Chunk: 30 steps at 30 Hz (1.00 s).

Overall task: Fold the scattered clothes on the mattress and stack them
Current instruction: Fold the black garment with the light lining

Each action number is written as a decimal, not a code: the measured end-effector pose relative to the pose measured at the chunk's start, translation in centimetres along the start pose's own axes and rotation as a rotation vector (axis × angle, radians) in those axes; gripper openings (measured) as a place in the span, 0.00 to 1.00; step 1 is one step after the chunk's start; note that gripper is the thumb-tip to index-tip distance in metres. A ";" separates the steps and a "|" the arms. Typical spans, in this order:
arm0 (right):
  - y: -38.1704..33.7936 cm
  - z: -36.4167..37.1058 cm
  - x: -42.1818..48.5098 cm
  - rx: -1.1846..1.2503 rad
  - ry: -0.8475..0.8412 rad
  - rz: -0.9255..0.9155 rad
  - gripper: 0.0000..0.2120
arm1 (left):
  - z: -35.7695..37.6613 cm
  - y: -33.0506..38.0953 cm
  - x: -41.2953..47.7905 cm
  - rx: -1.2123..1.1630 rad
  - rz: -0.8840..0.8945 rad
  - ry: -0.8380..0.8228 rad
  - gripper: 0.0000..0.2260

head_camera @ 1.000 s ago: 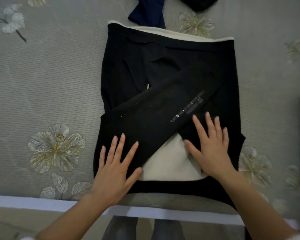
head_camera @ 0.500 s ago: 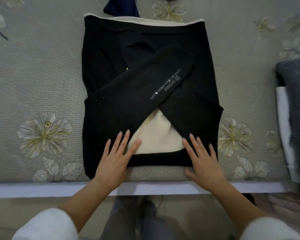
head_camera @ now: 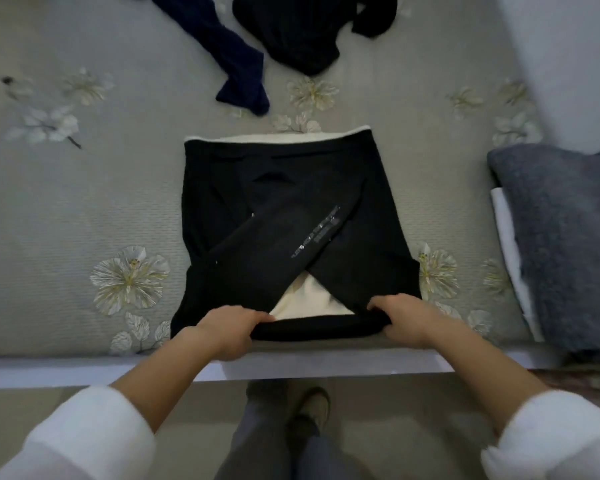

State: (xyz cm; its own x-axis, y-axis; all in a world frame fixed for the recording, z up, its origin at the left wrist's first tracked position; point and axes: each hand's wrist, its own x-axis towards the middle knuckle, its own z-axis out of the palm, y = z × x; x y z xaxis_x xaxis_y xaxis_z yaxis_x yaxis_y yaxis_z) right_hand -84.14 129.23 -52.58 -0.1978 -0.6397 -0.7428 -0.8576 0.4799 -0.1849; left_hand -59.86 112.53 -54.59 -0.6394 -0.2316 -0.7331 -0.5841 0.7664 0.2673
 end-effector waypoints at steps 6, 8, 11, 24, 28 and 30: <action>-0.5 -1.5 -4.5 0.079 -0.316 0.045 0.07 | -2.7 1.8 -4.7 -0.143 0.016 -0.349 0.24; -0.7 -2.9 -4.6 0.034 -0.351 0.073 0.10 | -4.3 1.4 -4.8 -0.154 -0.009 -0.407 0.22; -0.9 -5.8 -3.9 -0.064 -0.221 0.099 0.12 | -6.8 0.0 -3.9 -0.166 -0.075 -0.333 0.13; 0.7 -12.9 9.9 -0.390 0.548 0.118 0.12 | -16.8 -8.1 5.1 0.275 -0.291 0.283 0.07; 1.1 -13.6 14.9 -0.364 0.629 0.163 0.15 | -17.1 -10.3 9.1 0.354 -0.311 0.396 0.06; 1.2 -14.1 17.2 -0.381 0.645 0.180 0.13 | -17.2 -11.7 11.1 0.326 -0.302 0.451 0.06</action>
State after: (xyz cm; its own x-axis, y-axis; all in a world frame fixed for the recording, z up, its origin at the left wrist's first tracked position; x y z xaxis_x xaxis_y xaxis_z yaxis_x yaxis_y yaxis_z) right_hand -95.33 110.31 -56.50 -0.4873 -0.8508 -0.1969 -0.8671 0.4445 0.2249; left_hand -68.77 90.72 -55.12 -0.6597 -0.6413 -0.3917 -0.6347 0.7546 -0.1665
